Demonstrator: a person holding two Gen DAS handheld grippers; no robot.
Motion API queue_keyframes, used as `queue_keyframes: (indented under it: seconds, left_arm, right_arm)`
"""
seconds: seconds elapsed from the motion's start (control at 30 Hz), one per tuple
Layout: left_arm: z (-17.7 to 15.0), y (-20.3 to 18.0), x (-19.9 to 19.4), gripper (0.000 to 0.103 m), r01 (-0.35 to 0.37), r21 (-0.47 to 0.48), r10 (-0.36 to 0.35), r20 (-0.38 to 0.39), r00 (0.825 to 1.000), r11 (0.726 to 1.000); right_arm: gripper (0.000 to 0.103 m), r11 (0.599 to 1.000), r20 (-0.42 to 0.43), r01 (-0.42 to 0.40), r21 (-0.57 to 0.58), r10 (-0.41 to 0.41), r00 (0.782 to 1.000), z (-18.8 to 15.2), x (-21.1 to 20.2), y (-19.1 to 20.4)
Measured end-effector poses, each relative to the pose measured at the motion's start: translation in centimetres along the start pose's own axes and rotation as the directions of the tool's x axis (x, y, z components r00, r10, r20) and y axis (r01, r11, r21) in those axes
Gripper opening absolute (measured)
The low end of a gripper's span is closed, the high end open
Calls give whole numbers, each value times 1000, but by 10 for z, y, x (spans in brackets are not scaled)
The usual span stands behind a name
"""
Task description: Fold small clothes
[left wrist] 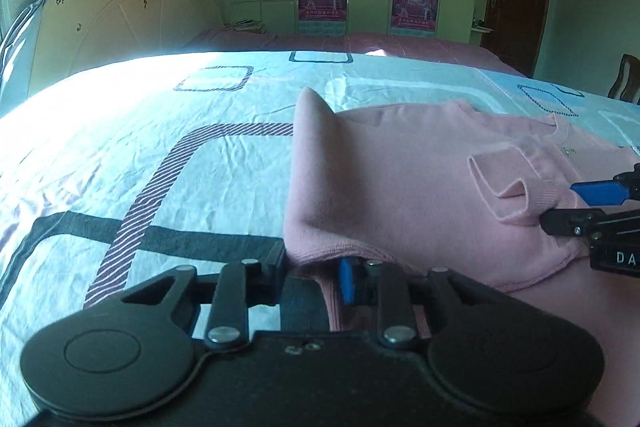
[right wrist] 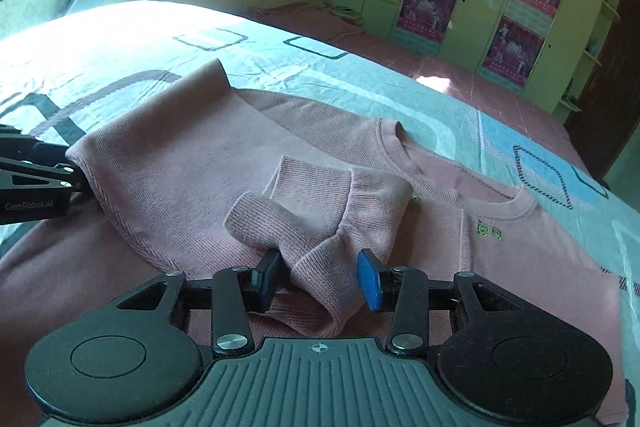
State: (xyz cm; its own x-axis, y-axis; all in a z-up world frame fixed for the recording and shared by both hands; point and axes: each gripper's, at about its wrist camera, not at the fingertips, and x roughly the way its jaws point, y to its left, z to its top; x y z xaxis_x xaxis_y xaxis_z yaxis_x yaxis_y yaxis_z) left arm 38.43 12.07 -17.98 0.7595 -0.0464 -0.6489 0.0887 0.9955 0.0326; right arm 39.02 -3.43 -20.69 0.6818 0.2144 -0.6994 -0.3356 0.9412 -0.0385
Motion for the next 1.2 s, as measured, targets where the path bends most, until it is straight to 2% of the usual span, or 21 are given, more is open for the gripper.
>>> queue_keyframes:
  seconds: [0.03,0.07,0.13,0.3,0.33,0.47,0.53,0.57,0.67,0.7,0.73,0.8,0.83,0.87,1.0,1.03,1.13,1.17,1.2]
  left_arm:
    - [1,-3,-1,22,0,13,0,11,1000,1000]
    - [2,-6,-1,22,0,25,-1,19,1000,1000]
    - [1,-10,1,22,-11,46,11,18,1000,999]
    - [-2,-11,9,23,-32,42,32,-16,999,999]
    - [-3,-12,9,23,-37,50,37,-15,999,998]
    - [-5,-17,11,23,-37,59,38,-21,999,998]
    - [-6,-20,10,20,-35,66,37,-18,999,997]
    - [-7,-21,9,19,-36,71,37,-15,999,997]
    - [-9,-23,8,15,-33,72,34,-7,999,997]
    - [-9,-23,7,15,-35,70,35,-5,999,997]
    - [-10,-23,7,15,-35,67,35,-7,999,997]
    - [-9,-22,7,15,-33,57,34,-13,999,998]
    - [-8,-22,7,15,-31,51,32,-17,999,998]
    - [-7,-22,6,15,-30,42,31,-21,999,999]
    - [-7,-22,5,15,-34,34,35,-28,999,999]
    - [-7,-23,5,15,-35,34,36,-29,999,999]
    - [-8,-23,6,15,-39,19,39,-33,999,999]
    - [-8,-23,6,15,-40,17,41,-34,999,999]
    - [-8,-23,6,15,-44,18,45,-34,998,999]
  right_arm:
    - [15,998,7,-21,56,20,1000,3,-2,-6]
    - [13,992,14,-34,119,33,999,6,-4,-15]
    - [13,968,50,-57,245,46,998,10,-13,-38]
    - [9,883,110,-47,466,-5,994,5,-44,-102]
    - [6,874,103,-32,485,-21,994,1,-49,-112]
    - [6,814,17,36,579,-56,998,-27,-50,-147]
    - [6,782,-9,22,623,-22,1000,-40,-52,-160]
    - [6,782,-22,7,623,8,1000,-44,-52,-162]
    - [7,797,-23,26,604,-15,1000,-49,-61,-160]
    - [7,790,-16,17,613,-9,1000,-51,-65,-162]
    - [10,777,-7,7,630,-4,1000,-53,-68,-167]
    - [35,751,2,2,660,-5,1000,-58,-74,-172]
    - [58,742,9,-2,671,-6,1000,-60,-76,-175]
    - [61,738,16,-5,675,-8,1000,-61,-77,-177]
    - [61,735,-11,-7,679,20,1000,-60,-69,-177]
    - [59,731,-29,-3,682,31,999,-61,-62,-177]
    - [43,702,-60,9,713,48,997,-68,-52,-179]
    - [23,692,-55,5,722,51,997,-71,-52,-180]
    - [15,690,-52,-5,724,61,997,-73,-51,-181]
